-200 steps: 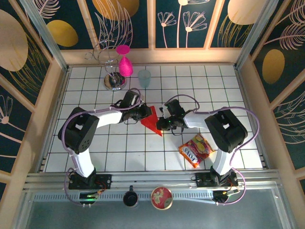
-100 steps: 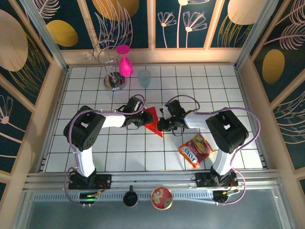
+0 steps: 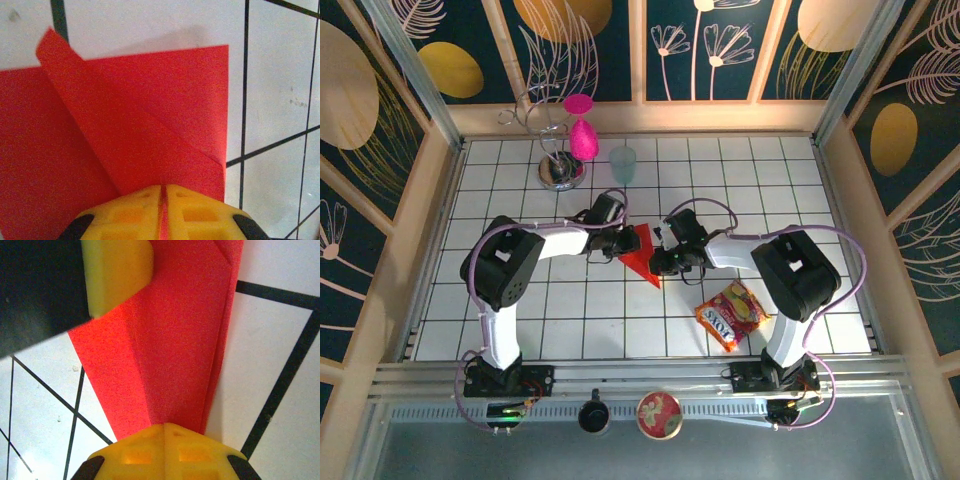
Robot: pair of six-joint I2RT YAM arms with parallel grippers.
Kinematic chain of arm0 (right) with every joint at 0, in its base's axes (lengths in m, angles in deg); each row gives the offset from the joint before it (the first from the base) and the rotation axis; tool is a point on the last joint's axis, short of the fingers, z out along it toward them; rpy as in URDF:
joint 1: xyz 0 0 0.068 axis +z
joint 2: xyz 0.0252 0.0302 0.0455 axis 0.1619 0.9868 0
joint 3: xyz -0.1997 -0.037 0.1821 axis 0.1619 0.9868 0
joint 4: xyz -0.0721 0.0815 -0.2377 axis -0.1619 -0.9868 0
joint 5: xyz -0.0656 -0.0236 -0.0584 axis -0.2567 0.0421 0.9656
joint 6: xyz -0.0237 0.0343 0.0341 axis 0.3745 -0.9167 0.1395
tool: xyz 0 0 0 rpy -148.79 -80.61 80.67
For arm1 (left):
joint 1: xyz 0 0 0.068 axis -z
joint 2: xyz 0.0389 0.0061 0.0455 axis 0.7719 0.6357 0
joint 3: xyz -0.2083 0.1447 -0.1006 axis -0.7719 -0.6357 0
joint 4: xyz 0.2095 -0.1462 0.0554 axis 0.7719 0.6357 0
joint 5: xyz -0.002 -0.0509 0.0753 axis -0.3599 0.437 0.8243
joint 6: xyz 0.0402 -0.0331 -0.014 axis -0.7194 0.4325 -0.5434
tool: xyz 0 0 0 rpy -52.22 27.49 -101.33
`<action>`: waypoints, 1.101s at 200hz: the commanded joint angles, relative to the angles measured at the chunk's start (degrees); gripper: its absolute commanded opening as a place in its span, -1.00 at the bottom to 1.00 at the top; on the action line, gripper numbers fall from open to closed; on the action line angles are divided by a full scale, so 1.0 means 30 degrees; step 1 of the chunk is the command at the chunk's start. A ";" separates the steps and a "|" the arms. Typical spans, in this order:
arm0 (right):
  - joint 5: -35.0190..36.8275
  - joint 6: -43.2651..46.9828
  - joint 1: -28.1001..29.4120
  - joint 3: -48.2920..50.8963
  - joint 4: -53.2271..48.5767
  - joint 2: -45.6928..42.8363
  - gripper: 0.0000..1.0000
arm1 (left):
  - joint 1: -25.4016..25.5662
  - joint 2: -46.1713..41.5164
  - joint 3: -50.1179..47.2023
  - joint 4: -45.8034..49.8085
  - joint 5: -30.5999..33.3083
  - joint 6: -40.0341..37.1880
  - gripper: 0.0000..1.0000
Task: Fold a paper plane with a square sheet of paper (pick it up from the middle)
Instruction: Fourth fold the wing at the center of the table.
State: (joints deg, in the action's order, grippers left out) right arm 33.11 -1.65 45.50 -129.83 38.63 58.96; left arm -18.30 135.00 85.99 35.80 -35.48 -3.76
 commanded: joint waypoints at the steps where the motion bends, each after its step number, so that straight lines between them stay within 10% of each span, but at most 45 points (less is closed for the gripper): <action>1: 0.2699 0.0544 0.0068 0.1098 -0.4136 0.1604 -1.00 | -0.1252 0.0933 0.0886 0.1201 0.2086 -0.0978 -0.76; 220: -0.1298 -0.1984 -0.0517 -0.0685 0.0652 -0.0791 -0.81 | -0.3243 -0.0458 0.2457 0.0577 0.1312 -0.1306 -0.69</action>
State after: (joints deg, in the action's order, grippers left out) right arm 31.41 -3.99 44.97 -130.01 40.14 58.98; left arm -28.53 139.81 96.62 39.99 -27.97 -10.93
